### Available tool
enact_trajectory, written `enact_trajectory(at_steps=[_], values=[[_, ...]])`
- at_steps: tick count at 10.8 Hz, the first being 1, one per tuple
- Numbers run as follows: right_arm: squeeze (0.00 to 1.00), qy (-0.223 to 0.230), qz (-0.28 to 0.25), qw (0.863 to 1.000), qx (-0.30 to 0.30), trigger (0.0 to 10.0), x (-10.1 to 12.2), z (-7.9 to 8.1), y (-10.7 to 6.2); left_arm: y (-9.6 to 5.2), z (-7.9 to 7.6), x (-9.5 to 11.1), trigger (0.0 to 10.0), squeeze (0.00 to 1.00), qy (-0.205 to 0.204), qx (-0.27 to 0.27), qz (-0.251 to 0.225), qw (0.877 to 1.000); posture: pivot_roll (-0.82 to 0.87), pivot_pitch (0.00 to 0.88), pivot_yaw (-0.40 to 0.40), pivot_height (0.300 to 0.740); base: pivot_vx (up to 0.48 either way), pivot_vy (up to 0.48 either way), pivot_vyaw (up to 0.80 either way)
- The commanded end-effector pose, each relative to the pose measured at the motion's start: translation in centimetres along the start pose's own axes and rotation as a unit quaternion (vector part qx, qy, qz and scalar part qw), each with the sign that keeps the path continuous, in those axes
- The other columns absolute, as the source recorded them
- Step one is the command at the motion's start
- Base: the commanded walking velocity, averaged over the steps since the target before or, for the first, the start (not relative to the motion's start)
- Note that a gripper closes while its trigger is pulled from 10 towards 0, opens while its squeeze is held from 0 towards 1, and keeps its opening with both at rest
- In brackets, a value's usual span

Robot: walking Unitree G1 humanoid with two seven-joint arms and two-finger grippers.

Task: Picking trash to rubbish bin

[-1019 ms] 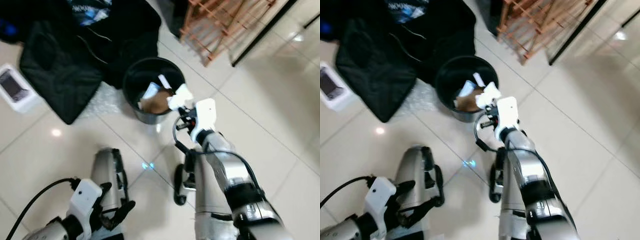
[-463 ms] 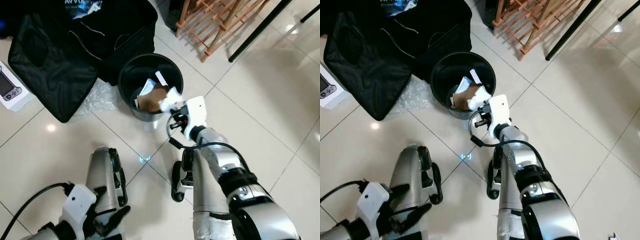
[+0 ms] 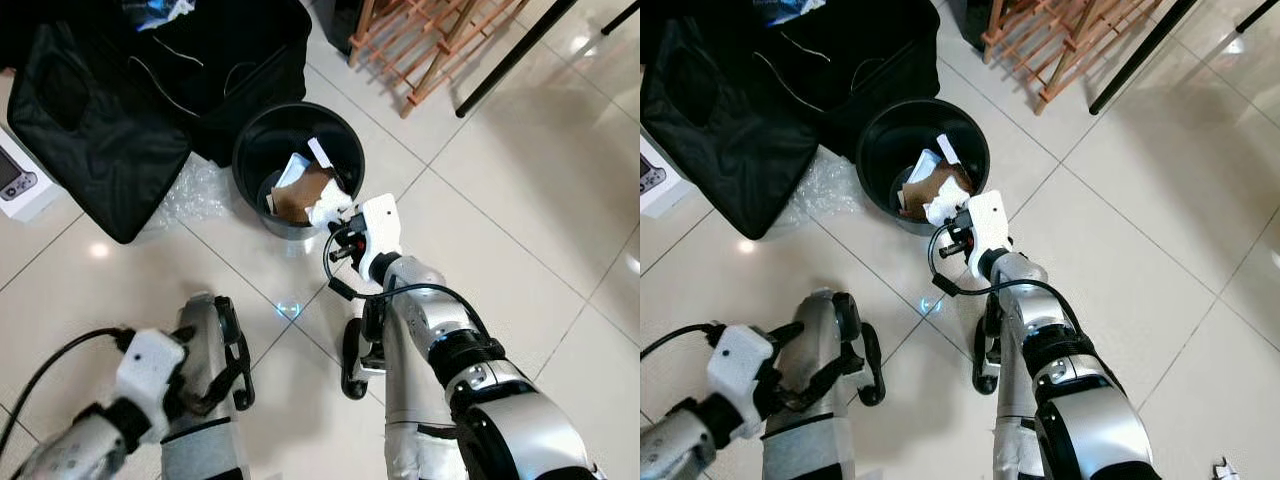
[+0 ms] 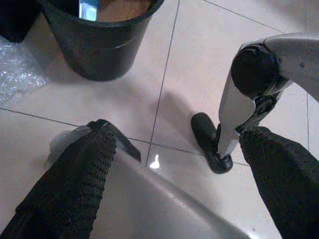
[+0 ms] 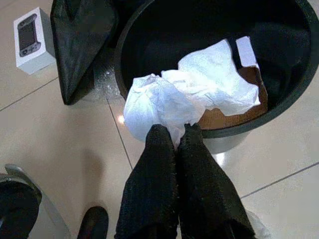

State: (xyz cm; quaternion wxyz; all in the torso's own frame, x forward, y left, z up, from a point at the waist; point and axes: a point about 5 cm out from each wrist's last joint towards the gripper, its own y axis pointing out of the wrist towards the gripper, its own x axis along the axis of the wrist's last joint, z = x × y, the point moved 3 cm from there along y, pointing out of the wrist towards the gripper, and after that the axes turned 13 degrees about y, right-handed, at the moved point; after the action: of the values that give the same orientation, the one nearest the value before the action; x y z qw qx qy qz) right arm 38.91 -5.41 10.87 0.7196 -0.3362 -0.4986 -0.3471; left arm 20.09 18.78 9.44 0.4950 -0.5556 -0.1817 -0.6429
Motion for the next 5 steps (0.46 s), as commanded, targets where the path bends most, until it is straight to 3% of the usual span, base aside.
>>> enact_trajectory(at_steps=[1, 3, 5], values=[[0.0, 0.01, 0.018, 1.0, -0.001, 10.0, -1.5, -0.3, -0.4, 0.1, -0.8, -0.4, 10.0, 0.0, -0.009, -0.002, 0.009, 1.0, 0.19, 0.683, -0.106, 0.583, 0.0, 0.0, 0.0], [0.0, 0.008, 0.02, 1.0, -0.005, 10.0, -1.8, -0.6, -0.6, 1.7, -1.0, 1.9, 10.0, 0.0, -0.02, 0.003, -0.034, 0.999, 0.19, 0.68, -0.103, 0.583, 0.0, 0.0, 0.0], [0.0, 0.012, 0.023, 1.0, -0.005, 10.0, -2.1, -0.6, -0.6, 1.6, -1.6, 2.1, 10.0, 0.0, -0.025, -0.005, -0.034, 0.999, 0.2, 0.679, -0.095, 0.583, 0.0, 0.0, 0.0]])
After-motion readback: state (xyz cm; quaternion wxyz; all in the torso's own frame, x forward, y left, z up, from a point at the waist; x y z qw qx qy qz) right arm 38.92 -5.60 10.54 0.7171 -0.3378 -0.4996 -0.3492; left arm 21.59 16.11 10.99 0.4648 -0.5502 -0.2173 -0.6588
